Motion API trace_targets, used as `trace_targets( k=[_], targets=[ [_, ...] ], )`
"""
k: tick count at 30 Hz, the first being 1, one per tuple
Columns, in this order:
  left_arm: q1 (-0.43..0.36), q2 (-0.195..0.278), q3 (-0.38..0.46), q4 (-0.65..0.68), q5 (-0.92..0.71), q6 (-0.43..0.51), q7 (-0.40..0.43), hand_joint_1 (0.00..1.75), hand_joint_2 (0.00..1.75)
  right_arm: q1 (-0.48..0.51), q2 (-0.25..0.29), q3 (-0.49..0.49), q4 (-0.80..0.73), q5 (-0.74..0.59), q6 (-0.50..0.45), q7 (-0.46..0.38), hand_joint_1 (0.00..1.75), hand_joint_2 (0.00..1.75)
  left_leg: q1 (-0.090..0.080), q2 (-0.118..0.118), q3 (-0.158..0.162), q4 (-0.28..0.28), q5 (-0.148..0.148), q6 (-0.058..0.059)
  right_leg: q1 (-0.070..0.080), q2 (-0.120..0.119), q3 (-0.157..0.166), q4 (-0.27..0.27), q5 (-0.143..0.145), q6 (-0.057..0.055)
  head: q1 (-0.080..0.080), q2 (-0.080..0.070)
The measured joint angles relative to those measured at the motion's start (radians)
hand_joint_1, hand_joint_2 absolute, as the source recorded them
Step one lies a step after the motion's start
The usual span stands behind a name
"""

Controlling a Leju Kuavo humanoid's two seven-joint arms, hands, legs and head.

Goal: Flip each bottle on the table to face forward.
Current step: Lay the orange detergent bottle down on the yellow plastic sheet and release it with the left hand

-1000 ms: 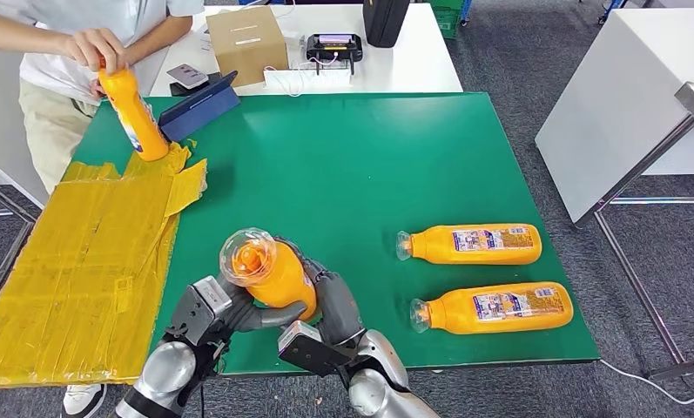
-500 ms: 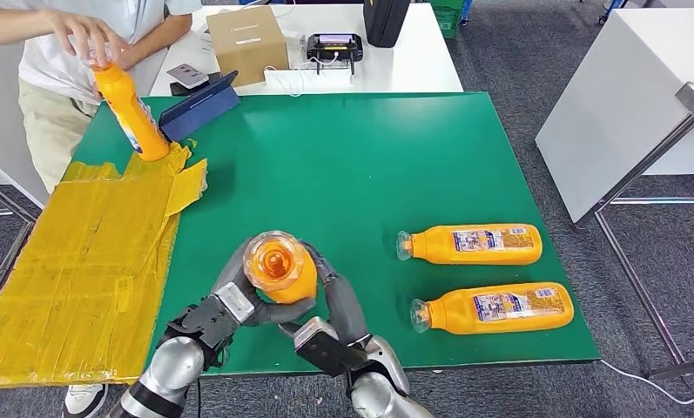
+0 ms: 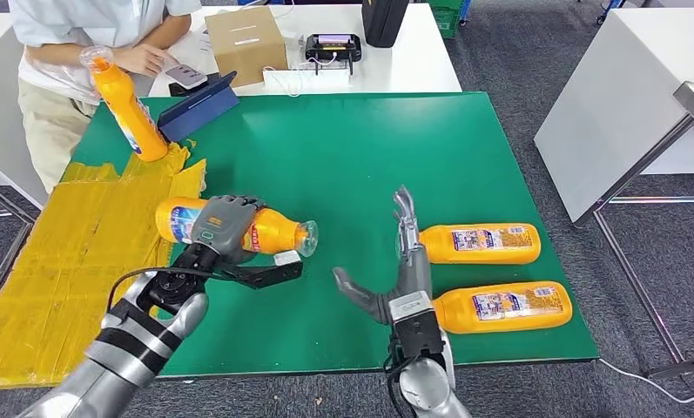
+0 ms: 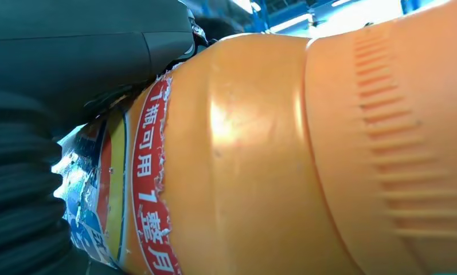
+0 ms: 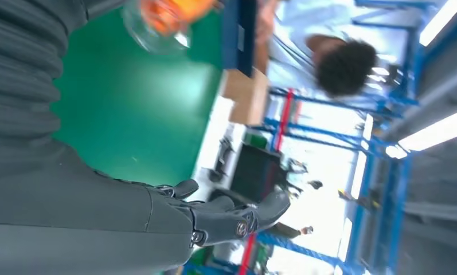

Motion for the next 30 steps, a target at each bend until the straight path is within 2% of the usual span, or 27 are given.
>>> trace_targets(
  k=[4, 8, 12, 17, 23, 30],
  targets=[
    [-0.051, 0.009, -0.005, 0.109, -0.045, 0.002, 0.022, 1.75, 1.75, 0.012, 0.001, -0.028, -0.056, 0.002, -0.002, -0.006, 0.00, 1.75, 0.000, 0.000, 0.000, 0.000, 0.000, 0.000, 0.000, 0.000, 0.000, 0.000, 0.000, 0.000, 0.000, 0.000],
    [-0.105, 0.026, -0.002, 0.218, -0.102, -0.039, 0.079, 1.75, 1.75, 0.021, 0.003, -0.047, -0.097, 0.002, -0.019, -0.019, 0.00, 1.75, 0.000, 0.000, -0.001, 0.000, 0.000, 0.000, 0.000, 0.000, 0.000, 0.000, 0.000, 0.000, 0.000, 0.000],
    [-0.157, 0.046, 0.013, 0.325, -0.130, -0.039, 0.090, 1.75, 1.75, 0.025, 0.004, -0.058, -0.127, 0.002, -0.029, -0.021, 0.00, 1.75, 0.000, 0.001, 0.000, 0.000, 0.000, 0.000, 0.000, 0.001, -0.001, 0.000, 0.000, 0.000, 0.000, 0.000],
    [-0.179, 0.054, 0.023, 0.397, -0.142, -0.044, 0.100, 1.75, 1.75, 0.026, 0.004, -0.066, -0.140, 0.002, -0.033, -0.021, 0.00, 1.75, 0.001, 0.000, -0.001, 0.000, 0.001, 0.000, 0.000, 0.000, 0.000, 0.001, 0.000, 0.000, 0.000, 0.000],
    [-0.220, 0.070, 0.056, 0.520, -0.157, -0.094, 0.126, 1.75, 1.75, 0.024, 0.007, -0.068, -0.141, 0.008, -0.035, -0.021, 0.00, 1.75, 0.000, 0.001, -0.001, 0.000, 0.000, -0.001, 0.000, 0.001, 0.000, 0.001, 0.000, 0.000, 0.000, 0.000],
    [-0.234, 0.088, 0.097, 0.625, -0.173, -0.144, 0.160, 1.75, 1.75, 0.006, 0.009, -0.057, -0.138, 0.029, -0.046, -0.004, 0.00, 1.75, 0.002, 0.000, -0.001, 0.000, 0.000, -0.001, 0.001, 0.000, 0.001, 0.001, -0.001, 0.000, 0.000, 0.000]
  ],
)
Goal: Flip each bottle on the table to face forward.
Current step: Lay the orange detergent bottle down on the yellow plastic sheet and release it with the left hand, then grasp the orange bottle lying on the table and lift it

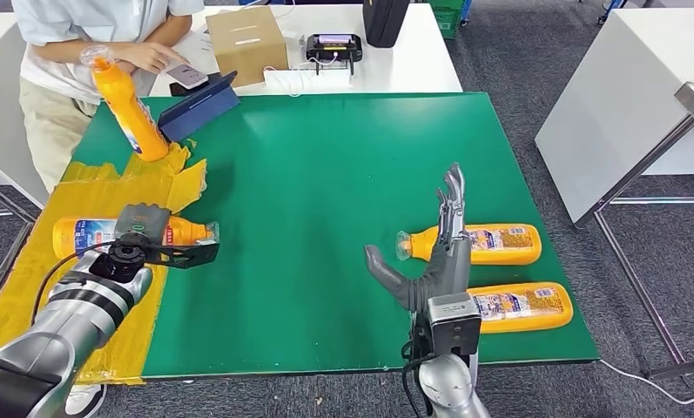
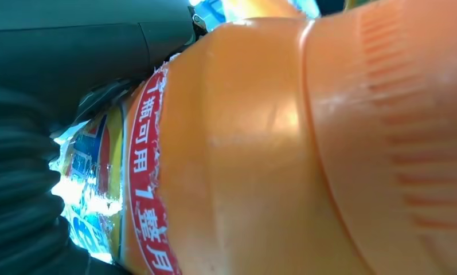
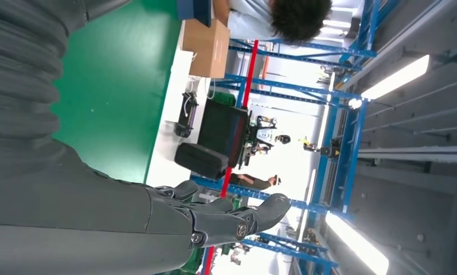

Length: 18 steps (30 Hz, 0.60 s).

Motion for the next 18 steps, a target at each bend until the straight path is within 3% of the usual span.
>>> trace_targets(
  k=[2, 3, 6, 7, 18],
  targets=[
    [-0.006, 0.004, 0.014, 0.017, 0.012, -0.022, -0.020, 1.68, 1.75, -0.005, 0.000, 0.005, 0.003, 0.000, -0.001, 0.005, 0.00, 1.75, 0.000, 0.000, 0.000, 0.000, 0.000, 0.000, 0.000, 0.000, 0.001, 0.000, 0.000, 0.000, 0.000, 0.000],
    [-0.008, 0.007, 0.020, 0.023, 0.016, -0.031, -0.032, 1.37, 1.75, -0.007, 0.000, 0.007, 0.005, 0.000, -0.002, 0.007, 0.00, 1.75, 0.000, 0.000, 0.001, 0.000, 0.000, 0.000, 0.000, 0.000, 0.001, 0.000, 0.000, 0.000, 0.000, 0.000],
    [-0.013, 0.014, 0.031, 0.041, 0.020, -0.054, -0.052, 0.12, 1.75, -0.013, 0.000, 0.010, 0.013, -0.001, -0.002, 0.012, 0.00, 1.75, 0.000, 0.000, 0.002, 0.000, 0.000, 0.000, 0.000, 0.000, 0.002, 0.000, 0.000, 0.000, 0.000, 0.000],
    [-0.013, 0.017, 0.032, 0.047, 0.020, -0.060, -0.057, 0.00, 1.75, -0.015, 0.000, 0.011, 0.016, -0.001, -0.003, 0.013, 0.00, 1.75, 0.000, 0.000, 0.003, 0.000, 0.000, 0.000, 0.000, 0.000, 0.003, 0.000, 0.000, 0.000, 0.000, 0.000],
    [-0.012, 0.016, 0.035, 0.063, 0.037, -0.058, -0.100, 0.00, 1.75, -0.022, 0.000, 0.013, 0.039, 0.000, -0.008, 0.021, 0.00, 1.75, 0.000, -0.001, 0.005, 0.000, 0.000, 0.000, 0.000, 0.000, 0.004, 0.000, 0.000, 0.000, 0.000, 0.000]
  ],
)
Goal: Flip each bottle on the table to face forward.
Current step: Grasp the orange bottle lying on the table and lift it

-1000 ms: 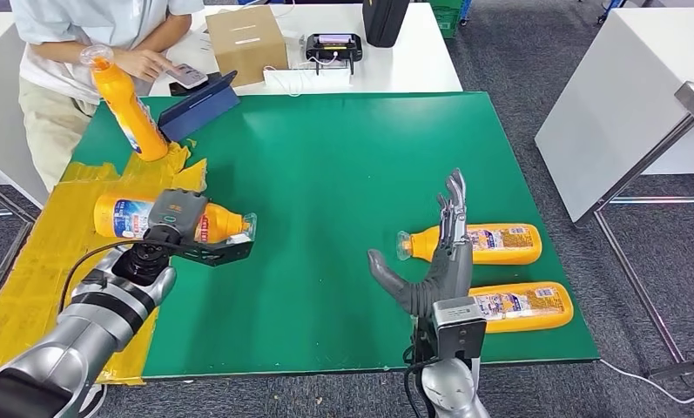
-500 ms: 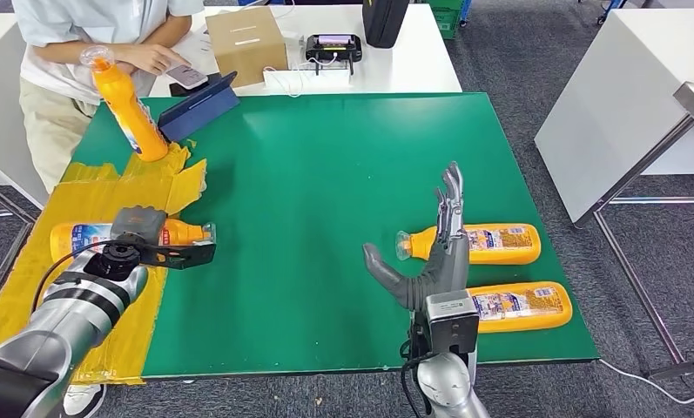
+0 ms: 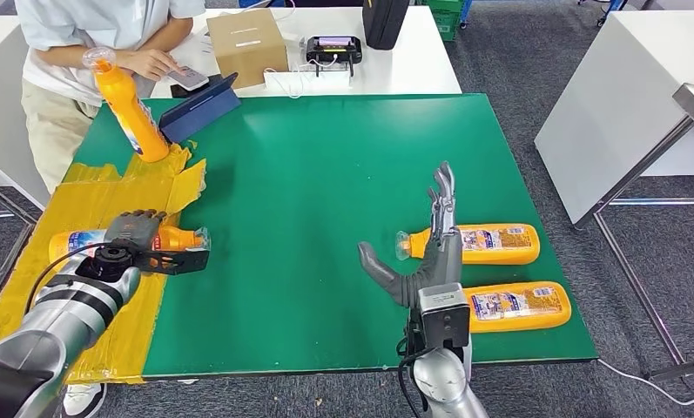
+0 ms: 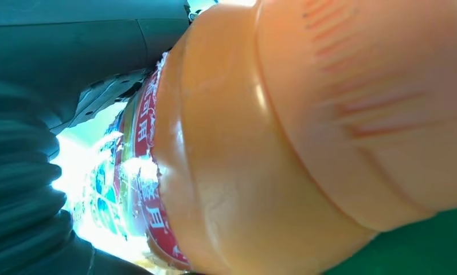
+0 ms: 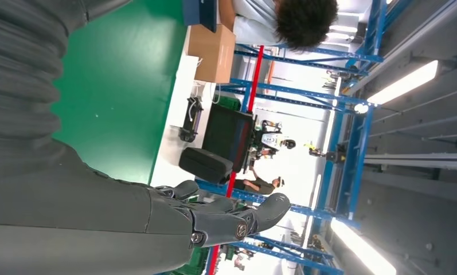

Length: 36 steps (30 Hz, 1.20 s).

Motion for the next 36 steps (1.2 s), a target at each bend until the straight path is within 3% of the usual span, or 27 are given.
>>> trace_targets(
  k=[3, 7, 12, 19, 23, 30, 32, 36],
  targets=[
    [0.000, -0.003, 0.000, 0.001, 0.003, 0.000, -0.006, 0.00, 1.75, 0.000, 0.000, 0.000, 0.003, 0.000, 0.000, 0.002, 0.00, 1.75, 0.000, 0.000, 0.000, 0.000, 0.000, 0.000, 0.000, 0.000, 0.000, 0.000, 0.000, 0.000, 0.000, 0.000],
    [0.002, -0.009, 0.005, 0.001, 0.021, 0.044, 0.000, 0.00, 0.00, 0.000, 0.000, 0.000, 0.009, 0.007, 0.000, 0.008, 0.00, 1.75, 0.000, 0.000, 0.000, 0.000, 0.000, 0.000, 0.000, 0.000, 0.000, 0.000, 0.000, 0.000, 0.000, 0.000],
    [0.026, -0.037, 0.035, -0.001, 0.061, 0.200, 0.030, 0.00, 0.00, 0.003, -0.002, -0.003, 0.013, 0.013, -0.005, 0.012, 0.00, 1.75, 0.000, 0.000, 0.000, 0.000, 0.000, 0.000, 0.000, 0.000, -0.001, 0.000, 0.000, 0.000, 0.000, 0.000],
    [0.059, -0.066, 0.071, -0.020, 0.082, 0.324, 0.033, 0.00, 0.00, 0.010, -0.006, -0.006, 0.014, 0.018, -0.008, 0.012, 0.00, 1.75, 0.000, 0.001, -0.001, 0.000, 0.000, 0.000, 0.000, 0.000, -0.002, 0.000, 0.000, 0.000, 0.000, 0.000],
    [0.107, -0.076, 0.114, -0.095, 0.138, 0.467, -0.028, 0.00, 1.75, 0.022, -0.009, -0.007, 0.013, 0.026, -0.012, 0.012, 0.00, 1.75, 0.000, 0.001, -0.002, 0.000, 0.000, 0.000, 0.000, 0.000, -0.003, 0.000, 0.000, 0.000, 0.000, 0.000],
    [0.286, -0.098, 0.213, -0.451, 0.341, 0.691, -0.234, 0.00, 1.75, 0.058, -0.025, -0.010, 0.004, 0.097, -0.053, 0.009, 0.00, 1.75, -0.001, 0.001, -0.003, 0.000, -0.001, -0.001, -0.001, 0.001, -0.004, 0.000, 0.000, 0.000, 0.000, 0.000],
    [0.356, -0.107, 0.237, -0.593, 0.475, 0.683, -0.314, 0.00, 1.75, 0.062, -0.045, -0.010, 0.002, 0.231, -0.064, 0.057, 0.00, 1.75, -0.001, 0.001, -0.004, 0.000, -0.002, -0.001, -0.001, 0.001, -0.005, 0.000, -0.001, 0.000, 0.000, 0.000],
    [0.505, -0.126, 0.270, -0.856, 0.737, 0.568, -0.424, 0.00, 1.75, 0.057, -0.127, -0.022, 0.006, 0.605, -0.012, 0.248, 0.00, 1.75, -0.001, 0.001, -0.004, 0.000, -0.003, 0.000, -0.001, 0.001, -0.005, -0.001, -0.001, 0.000, 0.000, 0.000]
  ],
)
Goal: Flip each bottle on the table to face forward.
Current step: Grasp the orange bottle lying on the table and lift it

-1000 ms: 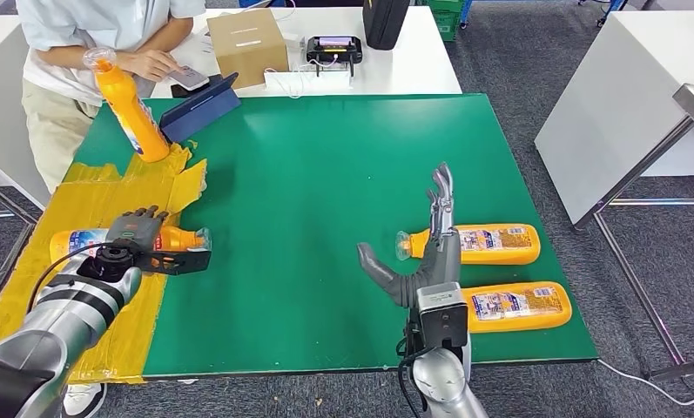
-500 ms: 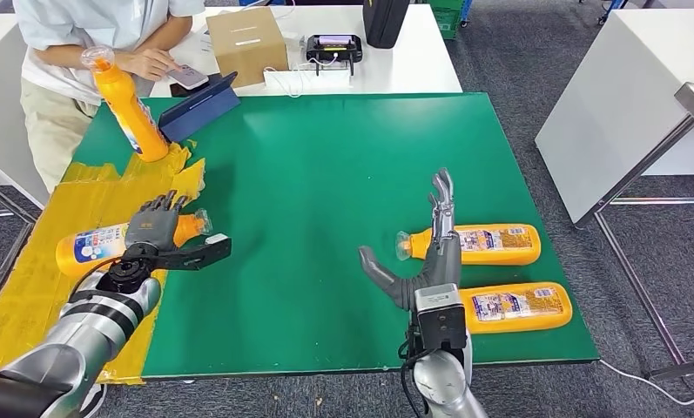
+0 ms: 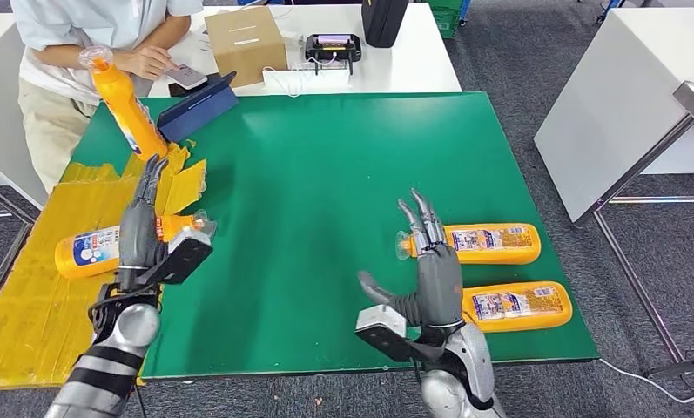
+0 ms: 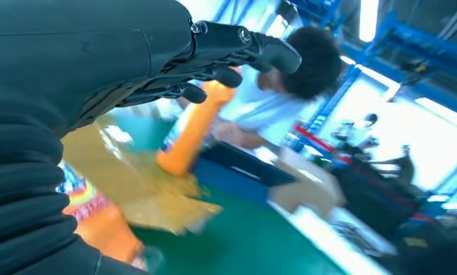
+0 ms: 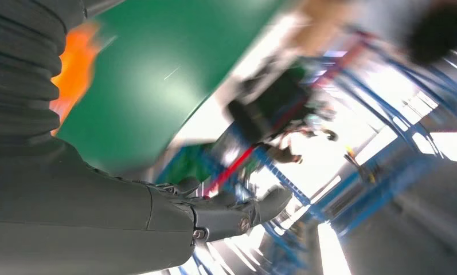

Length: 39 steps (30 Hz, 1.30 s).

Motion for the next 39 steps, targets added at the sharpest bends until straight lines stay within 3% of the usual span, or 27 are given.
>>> trace_targets(
  k=[6, 11, 16, 21, 30, 39],
  targets=[
    [0.106, -0.014, 0.030, -0.188, 0.071, -0.066, -0.029, 0.00, 1.75, -0.014, -0.070, -0.025, 0.006, 0.093, 0.046, 0.064, 0.00, 1.75, 0.000, -0.001, 0.000, 0.000, 0.000, 0.000, 0.000, 0.000, 0.001, 0.000, 0.000, 0.000, 0.000, 0.000],
    [0.167, -0.036, 0.038, -0.265, 0.244, -0.250, -0.070, 0.00, 1.75, -0.051, -0.164, -0.058, 0.048, 0.212, 0.192, 0.163, 0.00, 1.75, 0.000, -0.001, 0.000, 0.000, 0.001, 0.000, 0.000, -0.001, 0.001, 0.000, 0.000, 0.000, 0.000, 0.000],
    [0.210, -0.056, 0.010, -0.306, 0.352, -0.359, -0.098, 0.00, 1.75, -0.122, -0.263, -0.131, 0.183, 0.229, 0.257, 0.161, 0.00, 1.75, -0.003, -0.002, 0.000, 0.000, 0.001, 0.001, -0.003, -0.001, 0.001, 0.000, 0.001, 0.001, 0.000, 0.000],
    [0.221, -0.066, -0.035, -0.312, 0.411, -0.400, -0.103, 0.00, 1.75, -0.201, -0.330, -0.181, 0.357, 0.224, 0.271, 0.138, 0.00, 1.75, -0.003, -0.004, 0.000, 0.000, 0.001, 0.002, -0.003, -0.001, 0.001, 0.000, 0.001, 0.001, 0.000, 0.000],
    [0.222, -0.076, -0.071, -0.299, 0.434, -0.407, -0.103, 0.00, 1.75, -0.290, -0.384, -0.208, 0.575, 0.252, 0.258, 0.143, 0.00, 1.75, -0.002, -0.004, 0.000, 0.000, 0.001, 0.002, -0.002, -0.001, 0.001, 0.000, 0.001, 0.001, -0.001, 0.000],
    [0.215, -0.094, -0.111, -0.272, 0.433, -0.407, -0.103, 0.00, 1.75, -0.369, -0.379, -0.207, 0.739, 0.315, 0.212, 0.151, 0.00, 1.75, -0.003, -0.004, 0.000, 0.000, 0.001, 0.002, -0.002, -0.001, 0.001, 0.000, 0.001, 0.001, -0.001, 0.000]
  ],
)
